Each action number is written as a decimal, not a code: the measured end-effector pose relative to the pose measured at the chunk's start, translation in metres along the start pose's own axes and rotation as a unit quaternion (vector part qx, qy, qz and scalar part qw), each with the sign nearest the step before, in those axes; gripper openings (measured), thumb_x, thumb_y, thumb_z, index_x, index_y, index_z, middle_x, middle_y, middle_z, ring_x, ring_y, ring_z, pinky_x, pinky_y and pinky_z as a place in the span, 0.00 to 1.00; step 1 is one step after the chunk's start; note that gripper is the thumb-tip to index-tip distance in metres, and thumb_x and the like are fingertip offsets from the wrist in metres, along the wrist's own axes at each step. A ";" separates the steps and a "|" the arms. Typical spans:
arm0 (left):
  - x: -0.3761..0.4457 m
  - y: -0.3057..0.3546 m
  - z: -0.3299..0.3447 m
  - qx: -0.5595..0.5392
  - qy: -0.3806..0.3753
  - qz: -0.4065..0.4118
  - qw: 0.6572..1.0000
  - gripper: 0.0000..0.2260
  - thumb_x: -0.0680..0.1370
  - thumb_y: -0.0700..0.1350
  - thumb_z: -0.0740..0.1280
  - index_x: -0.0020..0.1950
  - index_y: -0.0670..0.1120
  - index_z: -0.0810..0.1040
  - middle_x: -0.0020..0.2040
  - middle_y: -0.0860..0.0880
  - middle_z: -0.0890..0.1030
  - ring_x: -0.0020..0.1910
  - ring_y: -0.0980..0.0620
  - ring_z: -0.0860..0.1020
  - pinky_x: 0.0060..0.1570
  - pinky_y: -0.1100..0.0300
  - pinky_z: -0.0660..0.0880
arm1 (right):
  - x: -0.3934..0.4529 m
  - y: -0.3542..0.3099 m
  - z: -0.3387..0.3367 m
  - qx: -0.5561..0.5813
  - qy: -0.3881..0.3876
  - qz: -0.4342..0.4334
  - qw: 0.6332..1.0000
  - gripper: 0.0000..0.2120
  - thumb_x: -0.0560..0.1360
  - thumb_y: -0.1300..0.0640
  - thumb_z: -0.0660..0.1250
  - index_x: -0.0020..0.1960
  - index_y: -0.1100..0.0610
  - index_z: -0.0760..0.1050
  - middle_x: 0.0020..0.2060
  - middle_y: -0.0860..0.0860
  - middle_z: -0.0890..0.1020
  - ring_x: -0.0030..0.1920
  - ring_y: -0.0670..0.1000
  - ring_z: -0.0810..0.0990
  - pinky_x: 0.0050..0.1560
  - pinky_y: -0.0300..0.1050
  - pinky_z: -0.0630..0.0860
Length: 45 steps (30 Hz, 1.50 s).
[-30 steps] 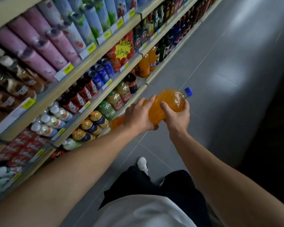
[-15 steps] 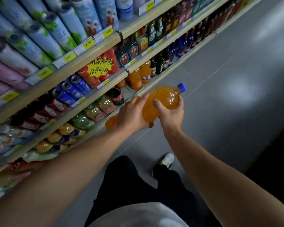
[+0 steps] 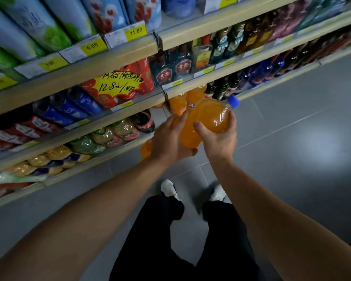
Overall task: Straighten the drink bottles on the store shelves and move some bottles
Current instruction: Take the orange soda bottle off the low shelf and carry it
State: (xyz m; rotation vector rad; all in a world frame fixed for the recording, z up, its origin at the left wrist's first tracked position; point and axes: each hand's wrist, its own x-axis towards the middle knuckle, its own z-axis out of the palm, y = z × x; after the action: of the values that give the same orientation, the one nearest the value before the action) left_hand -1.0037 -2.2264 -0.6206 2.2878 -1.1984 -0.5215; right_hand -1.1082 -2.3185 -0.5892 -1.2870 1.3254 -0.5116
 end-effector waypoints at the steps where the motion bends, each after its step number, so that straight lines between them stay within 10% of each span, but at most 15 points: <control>1: 0.009 -0.007 0.012 0.004 0.003 -0.004 1.000 0.51 0.63 0.56 0.80 0.80 0.52 0.57 0.72 0.43 0.69 0.66 0.40 0.72 0.59 0.41 0.75 | 0.013 0.009 0.003 -0.002 -0.003 -0.007 1.000 0.45 0.64 0.45 0.80 0.74 0.40 0.58 0.63 0.48 0.71 0.61 0.50 0.73 0.54 0.45 0.78; 7: 0.053 -0.063 0.103 -0.001 0.066 -0.019 0.998 0.51 0.65 0.58 0.79 0.79 0.57 0.51 0.75 0.45 0.65 0.71 0.41 0.68 0.62 0.38 0.73 | 0.098 0.084 0.027 -0.020 -0.036 -0.085 0.996 0.44 0.65 0.47 0.80 0.74 0.42 0.60 0.56 0.37 0.71 0.53 0.40 0.75 0.58 0.46 0.77; 20: 0.142 -0.218 0.281 0.027 0.244 -0.012 0.969 0.51 0.63 0.61 0.77 0.78 0.59 0.52 0.75 0.48 0.65 0.72 0.44 0.67 0.62 0.40 0.73 | 0.263 0.252 0.114 0.013 -0.096 -0.319 0.943 0.47 0.60 0.47 0.80 0.72 0.55 0.62 0.63 0.49 0.73 0.64 0.47 0.74 0.64 0.51 0.75; 34: 0.197 -0.280 0.317 -0.031 0.335 -0.024 0.942 0.52 0.61 0.60 0.80 0.77 0.62 0.52 0.75 0.48 0.67 0.71 0.44 0.70 0.63 0.43 0.74 | 0.317 0.278 0.175 -0.016 -0.092 -0.425 0.900 0.47 0.61 0.48 0.81 0.74 0.54 0.62 0.67 0.50 0.71 0.68 0.48 0.70 0.68 0.50 0.70; 40: 0.214 -0.296 0.320 -0.108 0.345 -0.044 0.931 0.51 0.63 0.56 0.81 0.79 0.54 0.57 0.73 0.49 0.69 0.71 0.48 0.70 0.66 0.51 0.72 | 0.325 0.270 0.197 -0.064 -0.094 -0.430 0.895 0.48 0.62 0.47 0.81 0.75 0.51 0.61 0.68 0.47 0.70 0.64 0.38 0.66 0.53 0.22 0.61; 45: 0.214 -0.311 0.322 -0.142 0.348 -0.060 0.925 0.51 0.61 0.59 0.79 0.79 0.57 0.57 0.74 0.53 0.68 0.72 0.52 0.68 0.68 0.49 0.71 | 0.319 0.277 0.214 -0.082 -0.086 -0.443 0.889 0.48 0.62 0.46 0.80 0.75 0.51 0.60 0.68 0.49 0.69 0.67 0.46 0.68 0.57 0.36 0.64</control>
State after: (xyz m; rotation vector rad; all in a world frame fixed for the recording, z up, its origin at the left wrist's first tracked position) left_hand -0.8633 -2.3353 -1.0833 2.0252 -0.5875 0.0918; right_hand -0.9365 -2.4312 -1.0160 -2.0195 0.5734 -0.8908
